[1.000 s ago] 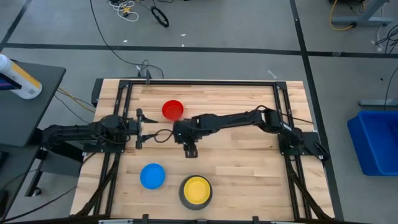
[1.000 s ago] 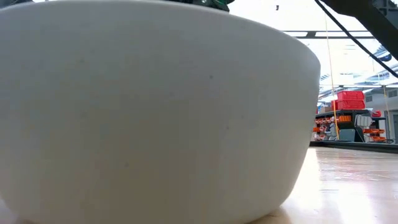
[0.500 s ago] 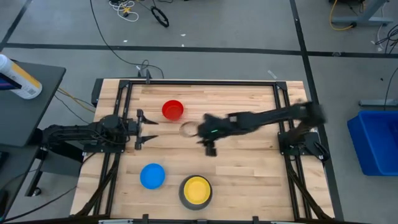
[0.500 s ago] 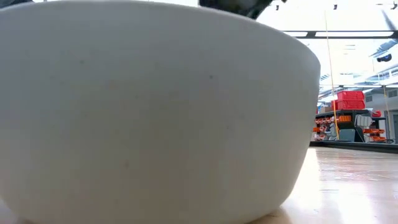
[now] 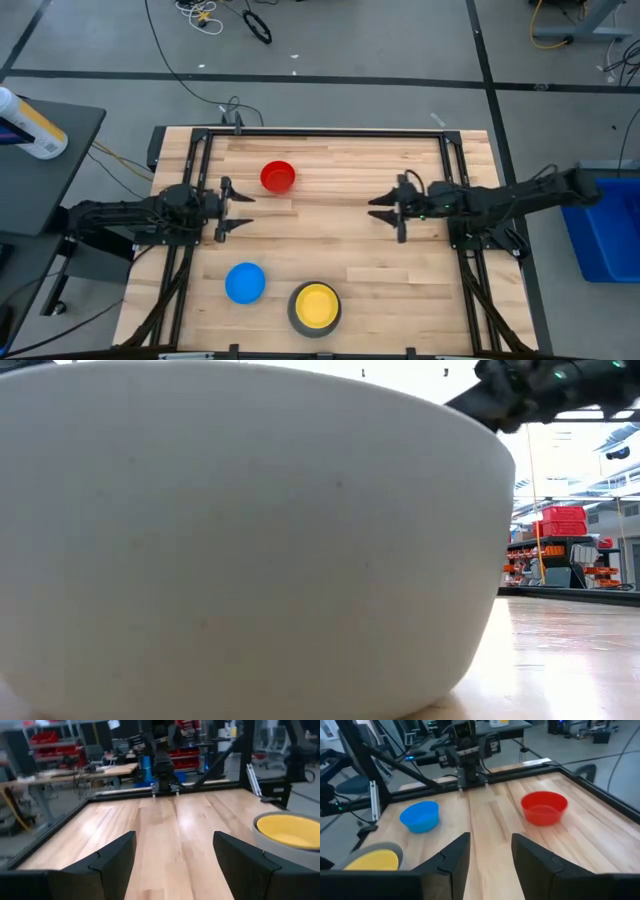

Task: Nest bowls inside each other
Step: Stack the red bowl on on top the yellow bowl

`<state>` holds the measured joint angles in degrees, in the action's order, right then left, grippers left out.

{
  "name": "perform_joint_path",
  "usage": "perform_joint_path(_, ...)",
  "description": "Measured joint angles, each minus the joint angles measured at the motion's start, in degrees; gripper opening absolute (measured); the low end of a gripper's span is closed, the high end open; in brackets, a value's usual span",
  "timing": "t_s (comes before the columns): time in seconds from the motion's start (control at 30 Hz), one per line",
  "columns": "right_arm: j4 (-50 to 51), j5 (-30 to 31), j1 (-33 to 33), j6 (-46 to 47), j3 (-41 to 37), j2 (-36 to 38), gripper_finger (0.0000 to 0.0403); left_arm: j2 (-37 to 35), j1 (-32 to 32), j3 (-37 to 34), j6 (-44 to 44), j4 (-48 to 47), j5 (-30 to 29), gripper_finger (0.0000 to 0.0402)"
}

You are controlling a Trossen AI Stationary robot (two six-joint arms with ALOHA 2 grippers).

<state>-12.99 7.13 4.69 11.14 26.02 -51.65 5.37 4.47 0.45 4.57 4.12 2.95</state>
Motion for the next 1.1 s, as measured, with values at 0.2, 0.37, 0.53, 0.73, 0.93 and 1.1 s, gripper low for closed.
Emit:
perform_joint_path(0.2,0.39,-0.10,0.02,-0.11,-6.46,8.42,0.0151,3.26,0.12,0.06,-3.14,-1.21,-13.03,0.0261)
perform_joint_path(0.37,1.69,-0.17,0.02,-3.42,-8.30,11.11,0.0150,17.99,1.10,4.20,-4.49,-1.25,-18.60,0.0232)
perform_joint_path(0.53,4.04,-0.21,0.02,-4.52,-8.32,11.33,0.0152,39.98,4.14,15.06,-2.60,-0.54,-19.97,0.0218)
perform_joint_path(0.73,9.32,-0.30,0.03,-3.08,-8.32,11.31,0.0156,63.92,9.99,30.15,-1.74,-7.32,-17.73,0.0225)
perform_joint_path(0.93,15.38,-0.36,1.26,-1.33,-8.32,11.31,0.0155,76.02,13.37,36.90,-3.67,-11.47,-12.97,0.0231)
perform_joint_path(1.1,17.38,-0.43,2.60,-0.85,-8.32,11.31,0.0155,79.42,14.27,37.29,-6.23,-11.97,-8.74,0.0219)
